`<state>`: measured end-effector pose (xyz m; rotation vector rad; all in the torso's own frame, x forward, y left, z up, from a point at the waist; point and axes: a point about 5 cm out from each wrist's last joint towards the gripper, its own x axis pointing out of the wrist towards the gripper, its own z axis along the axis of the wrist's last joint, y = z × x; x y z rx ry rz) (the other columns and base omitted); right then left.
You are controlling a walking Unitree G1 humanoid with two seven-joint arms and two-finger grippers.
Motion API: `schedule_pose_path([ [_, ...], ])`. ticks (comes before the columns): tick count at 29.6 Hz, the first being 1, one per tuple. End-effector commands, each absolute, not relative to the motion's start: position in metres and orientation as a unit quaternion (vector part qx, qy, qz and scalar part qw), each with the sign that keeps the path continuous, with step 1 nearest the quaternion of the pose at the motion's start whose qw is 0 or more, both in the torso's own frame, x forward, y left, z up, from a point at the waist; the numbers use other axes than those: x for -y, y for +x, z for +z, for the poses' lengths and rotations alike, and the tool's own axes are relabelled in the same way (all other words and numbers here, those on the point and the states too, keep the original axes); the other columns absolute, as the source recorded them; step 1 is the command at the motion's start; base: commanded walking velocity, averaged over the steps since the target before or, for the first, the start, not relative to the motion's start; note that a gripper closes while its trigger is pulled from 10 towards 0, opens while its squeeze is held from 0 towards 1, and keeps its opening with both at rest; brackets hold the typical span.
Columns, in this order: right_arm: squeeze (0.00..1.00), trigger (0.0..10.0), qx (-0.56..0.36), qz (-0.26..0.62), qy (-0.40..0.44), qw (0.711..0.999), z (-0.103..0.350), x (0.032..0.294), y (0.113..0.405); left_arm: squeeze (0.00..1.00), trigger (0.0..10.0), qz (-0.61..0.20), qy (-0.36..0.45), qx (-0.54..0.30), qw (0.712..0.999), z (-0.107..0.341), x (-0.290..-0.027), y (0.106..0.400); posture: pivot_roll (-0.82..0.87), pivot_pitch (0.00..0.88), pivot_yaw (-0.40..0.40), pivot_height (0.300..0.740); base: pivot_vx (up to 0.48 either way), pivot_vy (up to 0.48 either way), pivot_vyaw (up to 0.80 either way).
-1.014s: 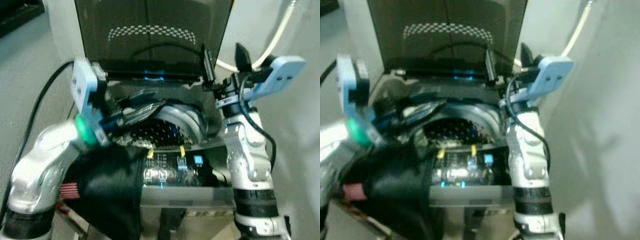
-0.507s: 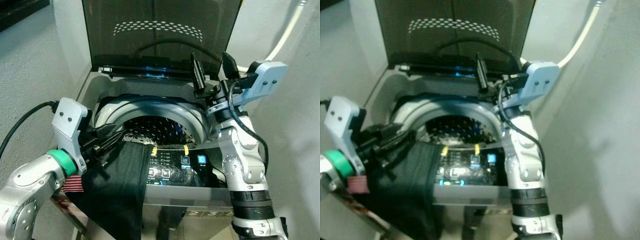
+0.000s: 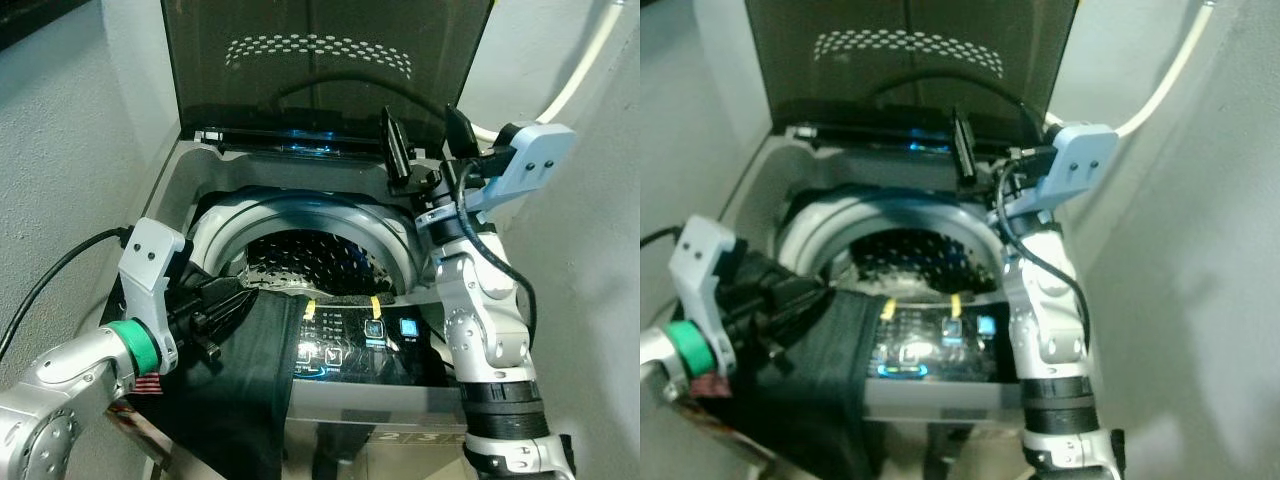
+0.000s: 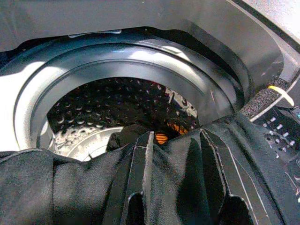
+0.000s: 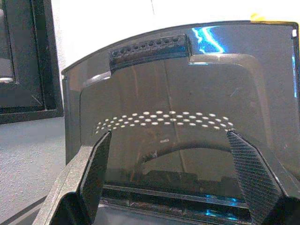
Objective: Clothes washing
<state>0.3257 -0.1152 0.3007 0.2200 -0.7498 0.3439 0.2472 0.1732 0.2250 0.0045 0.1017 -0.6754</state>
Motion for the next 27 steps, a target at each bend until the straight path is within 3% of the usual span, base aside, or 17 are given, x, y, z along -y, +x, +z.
schedule_pose_path([
  [1, 0.0, 10.0, 0.361, 0.157, 0.107, 0.913, 0.2973, 0.1204, 0.3252, 0.0, 8.5, -0.329, -0.016, -0.089, 0.94, 0.2113, -0.1735, 0.2458, 0.07, 0.108, 0.006, 0.74, 0.0, 0.0, 0.0],
  [2, 0.0, 10.0, 0.361, 0.157, 0.107, 0.913, 0.2973, 0.1204, 0.3252, 0.0, 8.5, -0.329, -0.016, -0.089, 0.94, 0.2113, -0.1735, 0.2458, 0.07, 0.108, 0.006, 0.74, 0.0, 0.0, 0.0],
  [3, 0.0, 10.0, 0.361, 0.157, 0.107, 0.913, 0.2973, 0.1207, 0.3251, 0.0, 4.1, -0.328, -0.017, -0.091, 0.94, 0.2105, -0.1732, 0.2459, 0.07, 0.108, 0.006, 0.74, 0.0, 0.0, 0.0],
  [4, 0.0, 10.0, 0.361, 0.157, 0.107, 0.913, 0.2973, 0.1207, 0.3251, 0.0, 4.1, -0.328, -0.017, -0.091, 0.94, 0.2105, -0.1732, 0.2459, 0.07, 0.108, 0.006, 0.74, 0.0, 0.0, 0.0],
  [5, 0.0, 10.0, 0.361, 0.156, 0.107, 0.913, 0.2973, 0.1208, 0.3251, 0.0, 1.2, -0.328, -0.017, -0.092, 0.94, 0.2099, -0.1729, 0.2461, 0.07, 0.108, 0.006, 0.74, 0.0, 0.0, 0.0],
  [6, 0.0, 10.0, 0.361, 0.156, 0.107, 0.913, 0.2973, 0.1208, 0.3251, 0.0, 1.2, -0.328, -0.017, -0.092, 0.94, 0.2099, -0.1729, 0.2461, 0.07, 0.108, 0.006, 0.74, 0.0, 0.0, 0.0],
  [7, 0.0, 10.0, 0.362, 0.156, 0.107, 0.913, 0.2975, 0.1209, 0.3252, 0.0, 0.0, -0.328, -0.017, -0.093, 0.94, 0.2098, -0.1727, 0.2462, 0.07, 0.108, 0.006, 0.74, 0.0, 0.0, 0.0],
  [27, 0.0, 10.0, 0.364, 0.156, 0.106, 0.912, 0.2987, 0.1203, 0.3255, 0.0, 0.0, -0.331, -0.02, -0.086, 0.94, 0.2108, -0.173, 0.2488, 0.07, 0.094, 0.007, 0.74, 0.0, 0.0, 0.0],
])
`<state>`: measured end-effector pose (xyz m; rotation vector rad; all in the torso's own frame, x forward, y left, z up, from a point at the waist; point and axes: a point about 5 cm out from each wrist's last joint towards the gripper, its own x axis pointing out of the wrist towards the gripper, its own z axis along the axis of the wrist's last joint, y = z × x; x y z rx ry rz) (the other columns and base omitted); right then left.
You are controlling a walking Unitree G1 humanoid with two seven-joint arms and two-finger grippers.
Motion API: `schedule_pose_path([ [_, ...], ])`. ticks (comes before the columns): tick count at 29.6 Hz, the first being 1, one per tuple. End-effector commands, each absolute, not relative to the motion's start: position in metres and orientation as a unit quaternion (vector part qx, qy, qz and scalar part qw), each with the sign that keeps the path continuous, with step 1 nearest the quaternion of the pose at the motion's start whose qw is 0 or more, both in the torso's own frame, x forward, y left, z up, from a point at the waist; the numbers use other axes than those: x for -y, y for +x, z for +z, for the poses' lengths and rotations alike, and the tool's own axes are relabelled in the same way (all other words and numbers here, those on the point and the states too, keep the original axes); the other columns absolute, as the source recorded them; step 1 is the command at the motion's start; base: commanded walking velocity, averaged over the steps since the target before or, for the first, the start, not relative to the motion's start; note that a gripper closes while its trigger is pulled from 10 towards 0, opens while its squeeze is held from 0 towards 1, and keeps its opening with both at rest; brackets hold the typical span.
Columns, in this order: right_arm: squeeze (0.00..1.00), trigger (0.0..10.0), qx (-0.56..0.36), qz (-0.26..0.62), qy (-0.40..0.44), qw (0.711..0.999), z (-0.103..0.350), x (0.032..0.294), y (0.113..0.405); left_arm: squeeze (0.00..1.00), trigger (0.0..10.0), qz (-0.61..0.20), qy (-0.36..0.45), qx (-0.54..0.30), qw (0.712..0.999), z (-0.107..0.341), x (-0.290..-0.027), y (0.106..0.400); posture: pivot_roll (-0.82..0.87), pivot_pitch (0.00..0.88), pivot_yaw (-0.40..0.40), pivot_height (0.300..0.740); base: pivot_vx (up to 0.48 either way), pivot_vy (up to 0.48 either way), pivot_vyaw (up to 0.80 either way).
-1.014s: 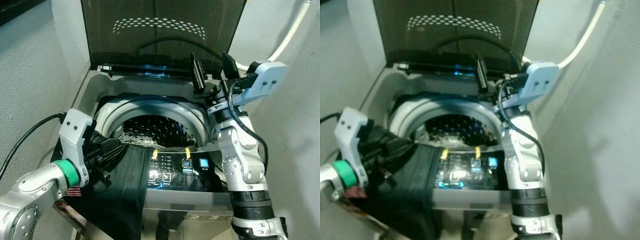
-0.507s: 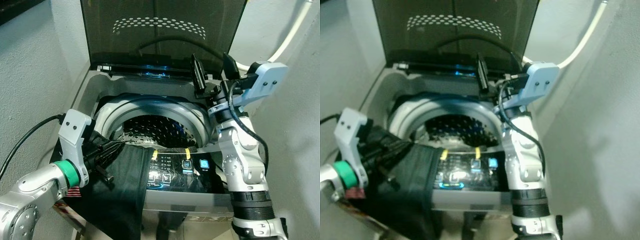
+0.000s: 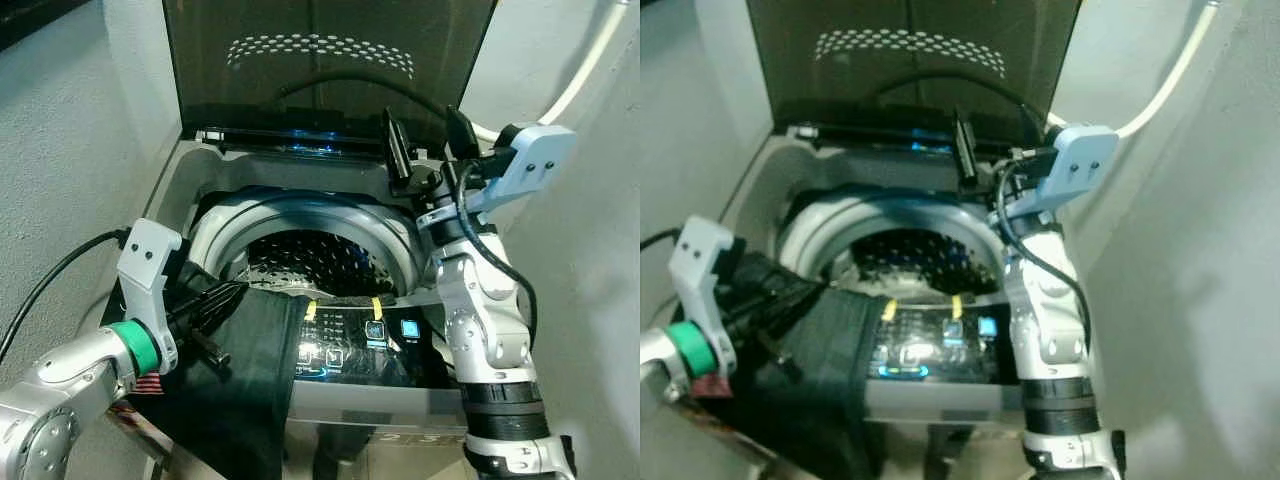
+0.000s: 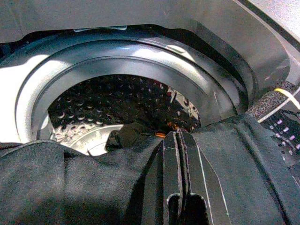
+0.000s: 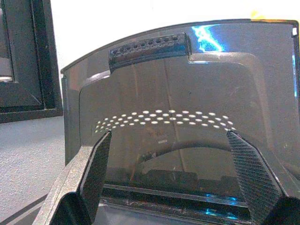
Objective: Clothes washing
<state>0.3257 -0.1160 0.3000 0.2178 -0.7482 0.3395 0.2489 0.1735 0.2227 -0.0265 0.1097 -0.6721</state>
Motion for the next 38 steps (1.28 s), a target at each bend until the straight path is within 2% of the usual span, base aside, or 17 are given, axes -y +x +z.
schedule_pose_path([
  [1, 0.0, 10.0, 0.364, 0.156, 0.106, 0.912, 0.299, 0.12, 0.326, 0.0, 0.0, -0.331, -0.02, -0.084, 0.94, 0.211, -0.173, 0.249, 0.07, 0.094, 0.007, 0.74, 0.0, 0.0, 0.0],
  [4, 0.0, 10.0, 0.365, 0.155, 0.106, 0.912, 0.299, 0.12, 0.326, 0.0, 0.0, -0.333, -0.004, 0.006, 0.943, 0.235, -0.165, 0.261, 0.06, 0.09, 0.008, 0.74, 0.0, 0.0, 0.0],
  [6, 0.0, 10.0, 0.366, 0.155, 0.106, 0.912, 0.299, 0.12, 0.326, 0.0, 0.0, -0.333, -0.002, 0.024, 0.943, 0.24, -0.163, 0.262, 0.06, 0.09, 0.008, 0.74, 0.0, 0.0, 0.0],
  [9, 0.0, 10.0, 0.366, 0.155, 0.107, 0.911, 0.3, 0.12, 0.327, 0.0, 0.0, -0.324, 0.001, 0.126, 0.938, 0.276, -0.153, 0.278, 0.07, 0.087, 0.004, 0.74, 0.0, 0.0, 0.0],
  [13, 0.0, 10.0, 0.366, 0.155, 0.107, 0.911, 0.3, 0.119, 0.327, 0.0, 0.0, -0.317, 0.0, 0.159, 0.935, 0.29, -0.151, 0.285, 0.06, 0.087, 0.005, 0.74, 0.0, 0.0, 0.0],
  [17, 0.0, 10.0, 0.367, 0.155, 0.108, 0.911, 0.301, 0.12, 0.328, 0.0, 0.0, -0.313, 0.031, 0.226, 0.922, 0.324, -0.144, 0.308, 0.06, 0.088, -0.005, 0.74, 0.0, 0.0, 0.0],
  [23, 0.0, 10.0, 0.368, 0.163, 0.11, 0.909, 0.304, 0.115, 0.328, 0.0, 0.0, -0.292, 0.131, 0.336, 0.886, 0.384, -0.115, 0.351, 0.04, 0.1, -0.012, 0.74, 0.0, 0.0, 0.0],
  [26, 0.0, 10.0, 0.369, 0.161, 0.109, 0.909, 0.304, 0.116, 0.327, 0.0, 0.0, -0.276, 0.165, 0.361, 0.875, 0.402, -0.104, 0.361, 0.03, 0.105, -0.008, 0.74, 0.0, 0.0, 0.0],
  [29, 0.0, 10.0, 0.369, 0.159, 0.108, 0.91, 0.303, 0.117, 0.326, 0.0, 0.0, -0.285, 0.159, 0.355, 0.876, 0.404, -0.1, 0.364, 0.02, 0.108, 0.0, 0.74, 0.0, 0.0, 0.0],
  [31, 0.0, 10.0, 0.368, 0.152, 0.104, 0.912, 0.301, 0.119, 0.324, 0.0, 0.0, -0.328, 0.156, 0.31, 0.879, 0.393, -0.087, 0.371, 0.0, 0.109, 0.01, 0.74, 0.0, 0.0, 0.0],
  [32, 0.0, 10.0, 0.368, 0.146, 0.101, 0.913, 0.3, 0.122, 0.322, 0.0, 10.0, -0.351, 0.15, 0.293, 0.876, 0.381, -0.082, 0.368, -0.01, 0.108, 0.018, 0.74, 0.0, 0.0, 0.0],
  [36, 0.0, 10.0, 0.37, 0.135, 0.098, 0.914, 0.3, 0.127, 0.32, 0.0, 10.0, -0.381, 0.153, 0.295, 0.863, 0.364, -0.076, 0.363, -0.01, 0.106, 0.021, 0.74, 0.0, 0.0, 0.0],
  [38, 0.0, 10.0, 0.37, 0.132, 0.098, 0.914, 0.299, 0.129, 0.32, 0.04, 10.0, -0.381, 0.165, 0.299, 0.859, 0.359, -0.078, 0.358, 0.0, 0.105, 0.019, 0.74, 0.0, 0.0, 0.0],
])
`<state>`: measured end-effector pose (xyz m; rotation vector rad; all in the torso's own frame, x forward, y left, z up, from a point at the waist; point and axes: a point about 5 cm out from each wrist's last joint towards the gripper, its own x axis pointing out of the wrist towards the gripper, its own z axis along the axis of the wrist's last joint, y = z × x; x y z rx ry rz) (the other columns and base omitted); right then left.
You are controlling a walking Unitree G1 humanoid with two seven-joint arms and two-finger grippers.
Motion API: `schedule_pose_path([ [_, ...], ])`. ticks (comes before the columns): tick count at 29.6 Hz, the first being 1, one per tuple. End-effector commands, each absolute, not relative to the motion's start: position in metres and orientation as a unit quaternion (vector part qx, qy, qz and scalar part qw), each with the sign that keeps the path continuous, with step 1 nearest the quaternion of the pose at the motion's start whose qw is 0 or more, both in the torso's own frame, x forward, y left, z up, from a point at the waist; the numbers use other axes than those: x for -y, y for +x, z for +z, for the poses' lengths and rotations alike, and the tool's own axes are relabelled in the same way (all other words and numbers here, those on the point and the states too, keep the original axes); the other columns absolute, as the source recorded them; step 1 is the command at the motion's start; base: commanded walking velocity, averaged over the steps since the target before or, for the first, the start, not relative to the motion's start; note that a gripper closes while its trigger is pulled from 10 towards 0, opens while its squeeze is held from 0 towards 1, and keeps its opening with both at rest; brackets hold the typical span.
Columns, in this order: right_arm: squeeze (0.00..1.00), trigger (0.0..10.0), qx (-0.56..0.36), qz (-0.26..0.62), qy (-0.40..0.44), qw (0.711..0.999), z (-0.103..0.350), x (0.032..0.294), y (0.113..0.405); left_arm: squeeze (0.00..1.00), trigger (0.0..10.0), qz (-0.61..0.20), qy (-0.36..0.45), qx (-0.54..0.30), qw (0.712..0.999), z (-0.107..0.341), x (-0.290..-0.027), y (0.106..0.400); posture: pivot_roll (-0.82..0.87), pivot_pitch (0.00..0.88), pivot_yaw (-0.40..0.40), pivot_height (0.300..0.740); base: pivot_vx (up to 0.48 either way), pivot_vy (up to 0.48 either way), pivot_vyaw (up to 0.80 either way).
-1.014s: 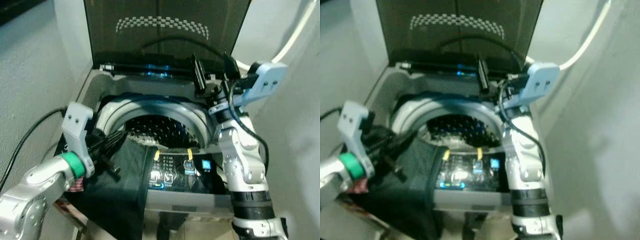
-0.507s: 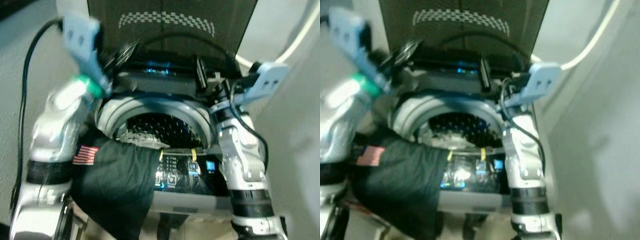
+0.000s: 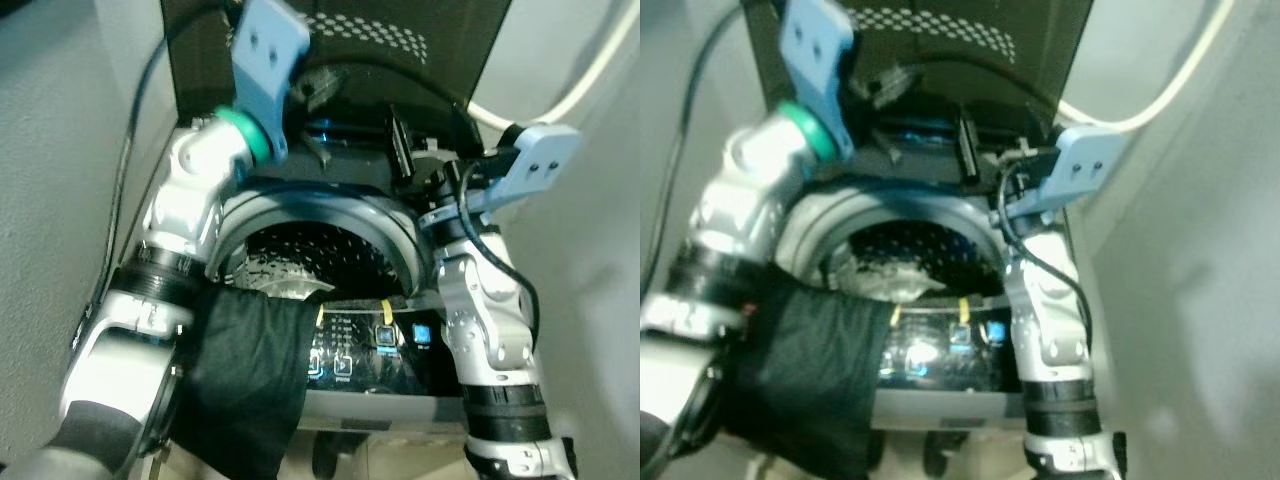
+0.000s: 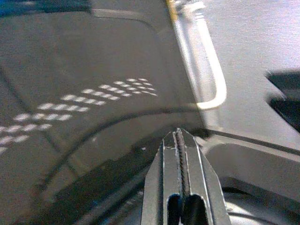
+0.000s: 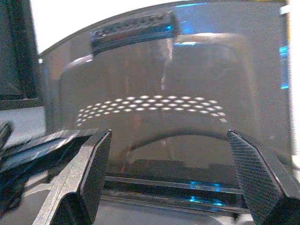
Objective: Clothes washing
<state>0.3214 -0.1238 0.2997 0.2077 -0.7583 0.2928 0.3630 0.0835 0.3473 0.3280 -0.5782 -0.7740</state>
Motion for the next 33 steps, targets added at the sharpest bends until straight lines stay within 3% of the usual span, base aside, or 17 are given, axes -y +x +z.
schedule_pose_path([
  [1, 0.0, 10.0, 0.37, 0.13, 0.098, 0.915, 0.299, 0.131, 0.32, 0.39, 10.0, -0.381, 0.174, 0.303, 0.856, 0.353, -0.081, 0.352, 0.0, 0.105, 0.019, 0.74, 0.0, 0.0, 0.0],
  [2, 0.0, 10.0, 0.368, 0.13, 0.098, 0.915, 0.298, 0.131, 0.32, 1.0, 10.0, -0.38, 0.178, 0.305, 0.855, 0.346, -0.086, 0.345, 0.03, 0.103, 0.011, 0.74, 0.0, 0.0, 0.0],
  [10, 0.0, 10.0, 0.359, 0.157, 0.112, 0.913, 0.296, 0.117, 0.327, 1.0, 10.0, -0.355, 0.166, 0.28, 0.876, 0.321, -0.113, 0.306, 0.09, 0.104, -0.017, 0.74, 0.0, 0.0, 0.0],
  [16, 0.0, 10.0, 0.344, 0.182, 0.119, 0.913, 0.292, 0.108, 0.333, 1.0, 10.0, -0.341, 0.148, 0.221, 0.902, 0.298, -0.139, 0.258, 0.15, 0.109, -0.048, 0.74, 0.0, 0.0, 0.0],
  [20, 0.0, 10.0, 0.343, 0.185, 0.119, 0.913, 0.292, 0.107, 0.333, 1.0, 10.0, -0.341, 0.143, 0.206, 0.906, 0.294, -0.142, 0.251, 0.15, 0.11, -0.051, 0.74, 0.0, 0.0, 0.0],
  [25, 0.0, 10.0, 0.337, 0.192, 0.12, 0.914, 0.289, 0.103, 0.335, 1.0, 10.0, -0.323, 0.136, 0.127, 0.928, 0.265, -0.155, 0.237, 0.16, 0.117, -0.054, 0.74, 0.0, 0.0, 0.0],
  [26, 0.0, 10.0, 0.334, 0.193, 0.12, 0.915, 0.287, 0.103, 0.335, 0.94, 10.0, -0.319, 0.136, 0.103, 0.932, 0.256, -0.159, 0.234, 0.16, 0.119, -0.051, 0.74, 0.0, 0.0, 0.0],
  [27, 0.0, 10.0, 0.332, 0.193, 0.119, 0.915, 0.286, 0.103, 0.335, 0.51, 10.0, -0.317, 0.132, 0.082, 0.935, 0.251, -0.161, 0.231, 0.16, 0.119, -0.051, 0.74, 0.0, 0.0, 0.0],
  [28, 0.0, 10.0, 0.331, 0.193, 0.118, 0.916, 0.284, 0.103, 0.336, 0.0, 10.0, -0.319, 0.119, 0.065, 0.938, 0.247, -0.162, 0.229, 0.16, 0.119, -0.051, 0.74, 0.0, 0.0, 0.0],
  [33, 0.0, 10.0, 0.33, 0.19, 0.114, 0.918, 0.283, 0.105, 0.335, 0.0, 10.0, -0.314, 0.1, 0.014, 0.944, 0.238, -0.167, 0.224, 0.14, 0.117, -0.042, 0.74, 0.0, 0.0, 0.0],
])
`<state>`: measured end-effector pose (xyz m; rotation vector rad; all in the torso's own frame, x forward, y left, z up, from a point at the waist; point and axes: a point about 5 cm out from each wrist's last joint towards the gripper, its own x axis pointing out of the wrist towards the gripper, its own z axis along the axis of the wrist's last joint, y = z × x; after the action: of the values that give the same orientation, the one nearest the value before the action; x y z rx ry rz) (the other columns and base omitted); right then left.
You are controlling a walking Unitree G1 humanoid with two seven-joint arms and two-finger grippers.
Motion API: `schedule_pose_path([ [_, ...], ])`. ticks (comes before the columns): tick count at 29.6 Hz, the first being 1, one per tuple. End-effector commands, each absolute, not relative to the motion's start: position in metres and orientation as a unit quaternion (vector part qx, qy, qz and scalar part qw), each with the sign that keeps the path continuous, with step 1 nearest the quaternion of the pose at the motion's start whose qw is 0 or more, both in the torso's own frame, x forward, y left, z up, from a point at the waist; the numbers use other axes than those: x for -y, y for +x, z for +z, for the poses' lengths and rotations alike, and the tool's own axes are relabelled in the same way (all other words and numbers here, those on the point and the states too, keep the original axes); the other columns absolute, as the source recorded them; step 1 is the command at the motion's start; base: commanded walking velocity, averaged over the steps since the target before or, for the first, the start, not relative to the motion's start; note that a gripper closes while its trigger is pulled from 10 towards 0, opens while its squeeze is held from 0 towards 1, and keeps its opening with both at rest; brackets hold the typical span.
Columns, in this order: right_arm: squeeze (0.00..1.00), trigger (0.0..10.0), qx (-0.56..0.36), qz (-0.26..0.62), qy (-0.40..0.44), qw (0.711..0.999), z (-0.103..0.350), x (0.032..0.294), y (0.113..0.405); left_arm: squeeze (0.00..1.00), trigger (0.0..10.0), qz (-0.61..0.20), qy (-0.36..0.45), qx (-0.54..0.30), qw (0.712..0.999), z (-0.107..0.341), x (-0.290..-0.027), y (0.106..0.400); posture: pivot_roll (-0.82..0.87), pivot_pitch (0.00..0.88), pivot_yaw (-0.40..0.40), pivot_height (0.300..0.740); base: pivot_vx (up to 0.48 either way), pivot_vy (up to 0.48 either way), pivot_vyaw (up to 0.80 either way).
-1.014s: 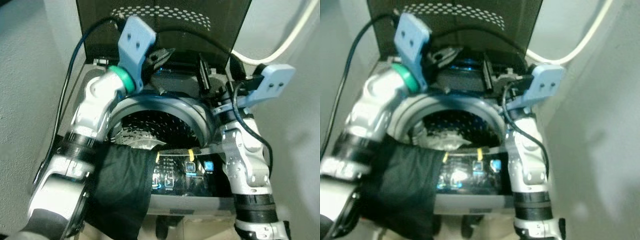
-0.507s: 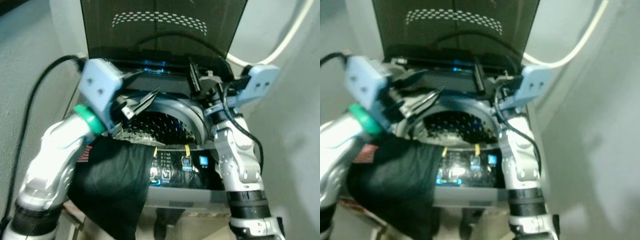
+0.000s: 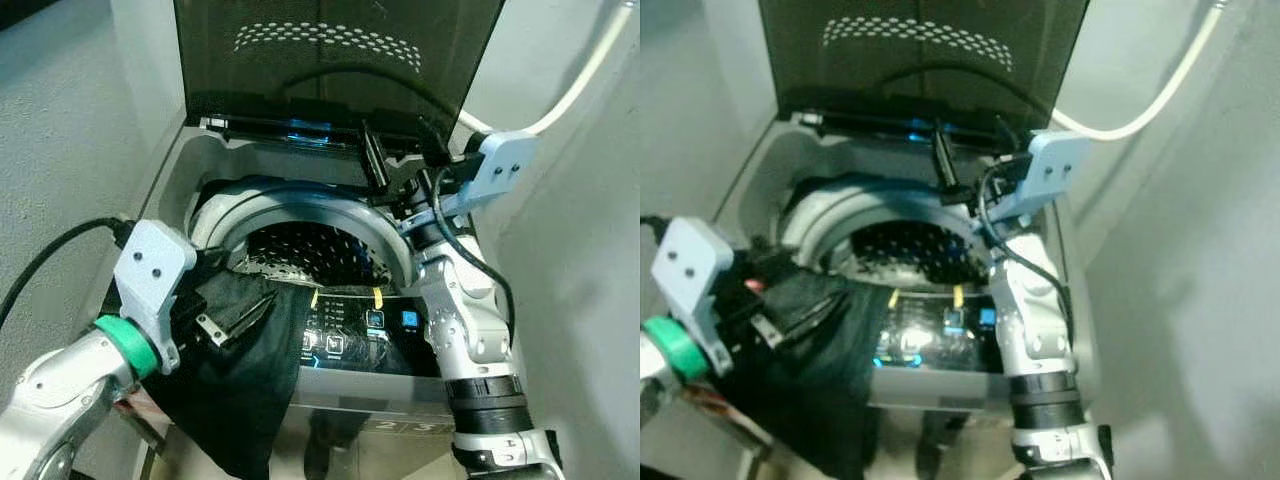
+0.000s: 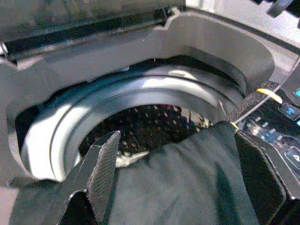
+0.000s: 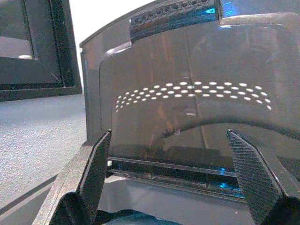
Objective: Clothes washing
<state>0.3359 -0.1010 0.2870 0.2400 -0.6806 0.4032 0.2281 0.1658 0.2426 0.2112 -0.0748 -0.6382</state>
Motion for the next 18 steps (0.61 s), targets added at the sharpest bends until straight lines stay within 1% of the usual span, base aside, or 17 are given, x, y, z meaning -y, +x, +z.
schedule_pose_path([
  [1, 0.0, 10.0, 0.33, 0.189, 0.113, 0.918, 0.283, 0.106, 0.335, 0.0, 10.0, -0.312, 0.098, 0.005, 0.945, 0.238, -0.168, 0.223, 0.14, 0.117, -0.042, 0.74, 0.0, 0.0, 0.0],
  [4, 0.0, 10.0, 0.331, 0.188, 0.113, 0.918, 0.283, 0.106, 0.335, 0.0, 10.0, -0.314, 0.1, 0.0, 0.944, 0.237, -0.169, 0.222, 0.14, 0.115, -0.036, 0.74, 0.0, 0.0, 0.0],
  [10, 0.0, 10.0, 0.333, 0.186, 0.111, 0.918, 0.282, 0.107, 0.335, 0.0, 10.0, -0.305, 0.077, -0.052, 0.948, 0.221, -0.174, 0.22, 0.13, 0.111, -0.031, 0.74, 0.0, 0.0, 0.0],
  [14, 0.0, 10.0, 0.333, 0.186, 0.111, 0.918, 0.282, 0.107, 0.335, 0.0, 10.0, -0.303, 0.074, -0.057, 0.948, 0.221, -0.174, 0.219, 0.13, 0.111, -0.031, 0.74, 0.0, 0.0, 0.0],
  [16, 0.0, 10.0, 0.334, 0.184, 0.11, 0.918, 0.282, 0.108, 0.334, 0.0, 10.0, -0.301, 0.071, -0.082, 0.947, 0.212, -0.176, 0.217, 0.13, 0.111, -0.031, 0.74, 0.0, 0.0, 0.0],
  [18, 0.0, 10.0, 0.334, 0.184, 0.11, 0.918, 0.282, 0.108, 0.334, 0.0, 10.0, -0.301, 0.071, -0.082, 0.947, 0.212, -0.176, 0.217, 0.13, 0.111, -0.031, 0.74, 0.0, 0.0, 0.0],
])
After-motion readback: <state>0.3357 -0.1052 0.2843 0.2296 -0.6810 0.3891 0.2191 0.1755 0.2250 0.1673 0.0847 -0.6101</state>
